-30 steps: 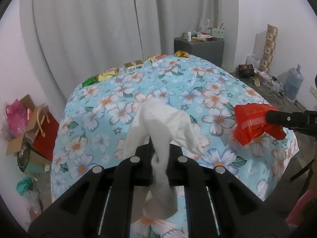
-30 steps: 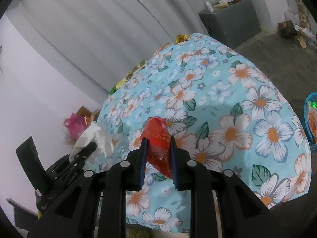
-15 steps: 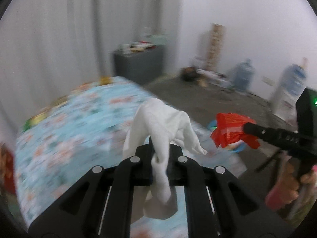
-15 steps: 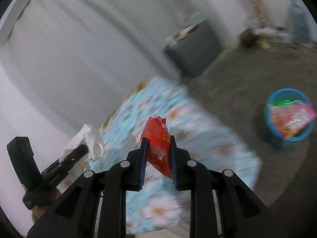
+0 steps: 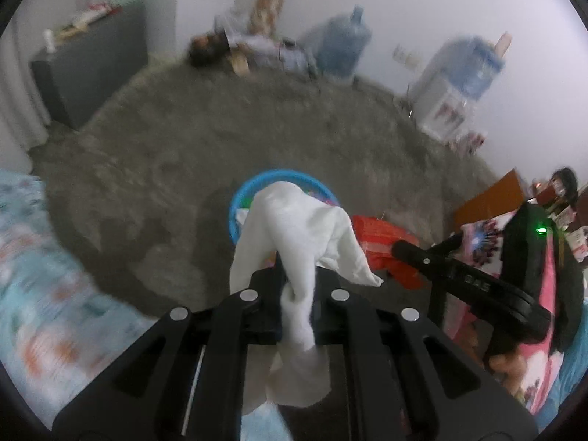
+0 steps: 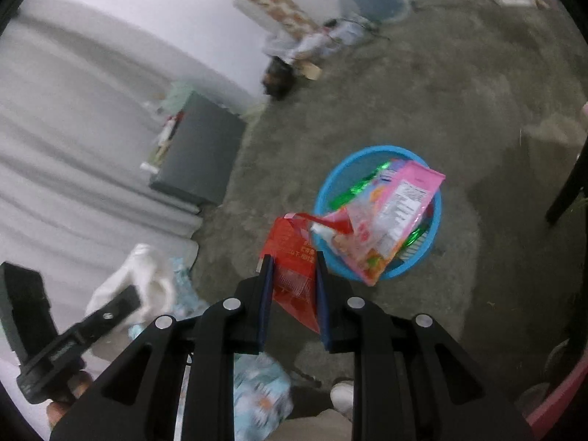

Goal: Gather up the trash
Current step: 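Carry tissue and red wrapper to the wastebasket and open both grippers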

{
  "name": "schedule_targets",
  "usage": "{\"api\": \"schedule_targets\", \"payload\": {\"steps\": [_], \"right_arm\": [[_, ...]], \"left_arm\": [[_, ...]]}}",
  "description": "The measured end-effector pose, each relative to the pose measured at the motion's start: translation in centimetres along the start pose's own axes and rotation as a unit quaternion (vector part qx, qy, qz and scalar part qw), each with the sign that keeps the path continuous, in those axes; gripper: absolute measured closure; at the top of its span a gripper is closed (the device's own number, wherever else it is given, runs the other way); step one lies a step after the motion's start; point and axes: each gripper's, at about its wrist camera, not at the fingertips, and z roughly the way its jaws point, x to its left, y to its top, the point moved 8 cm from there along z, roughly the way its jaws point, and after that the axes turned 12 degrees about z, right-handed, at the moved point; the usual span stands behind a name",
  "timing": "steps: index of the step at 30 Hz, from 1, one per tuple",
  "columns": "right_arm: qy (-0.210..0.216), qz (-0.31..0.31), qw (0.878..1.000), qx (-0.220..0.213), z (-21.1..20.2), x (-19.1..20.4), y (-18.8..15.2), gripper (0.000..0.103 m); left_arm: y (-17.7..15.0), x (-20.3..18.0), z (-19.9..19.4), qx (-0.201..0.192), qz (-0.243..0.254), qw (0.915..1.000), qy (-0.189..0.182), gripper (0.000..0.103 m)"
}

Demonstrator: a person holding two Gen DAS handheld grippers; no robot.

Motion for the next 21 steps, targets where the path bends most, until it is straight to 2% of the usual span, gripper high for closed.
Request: {"api": "schedule_targets", "payload": {"steps": [4, 5, 6, 7, 8, 9, 10, 12, 14, 16, 21], "right_arm": [[0.019, 0.052, 0.998, 0.013, 3.9, -2.0, 3.0, 0.077], [0.025, 0.06, 0.998, 0.02, 5.2, -2.2, 3.4, 0.075], [0.025, 0.068, 0.997, 0.024, 6.5, -2.6, 4.0, 0.074], [0.016, 0.074, 0.997, 0.029, 8.7, -3.5, 4.6, 0.071], [0.007, 0.073, 0.997, 0.036, 10.4, -4.2, 4.7, 0.059], [-0.011, 0.069, 0.997, 0.046, 12.2, -5.1, 4.7, 0.048], [-0.047, 0.071, 0.995, 0.059, 14.2, -7.0, 4.4, 0.048], [-0.076, 0.091, 0.99, 0.082, 16.2, -9.6, 3.7, 0.048], [-0.069, 0.122, 0.987, 0.078, 16.1, -11.4, 3.2, 0.048], [-0.051, 0.126, 0.989, 0.062, 14.8, -11.5, 3.1, 0.048], [-0.033, 0.082, 0.996, 0.023, 10.3, -9.0, 3.2, 0.048]], "left_arm": [[2.0, 0.0, 7.8, 0.039, 0.003, 0.9992, 0.002, 0.093], [2.4, 0.2, 9.5, 0.047, -0.007, 0.9989, -0.004, 0.081], [2.5, 0.4, 10.8, 0.056, -0.014, 0.9983, -0.005, 0.055], [2.4, 0.7, 12.4, 0.07, -0.026, 0.9972, 0.001, 0.042], [1.9, 1.1, 13.7, 0.086, -0.045, 0.9952, 0.008, 0.029], [1.6, 1.6, 14.4, 0.097, -0.057, 0.9937, 0.008, 0.029], [0.8, 1.8, 15.1, 0.116, -0.069, 0.9908, 0.006, 0.029], [0.0, 2.0, 14.8, 0.128, -0.078, 0.9887, 0.0, 0.029], [0.3, 2.0, 13.0, 0.105, -0.071, 0.992, -0.002, 0.029], [0.7, 1.9, 10.7, 0.077, -0.059, 0.9952, 0.003, 0.027], [2.1, 1.1, 2.7, 0.004, -0.037, 0.9993, -0.001, 0.026]]}}
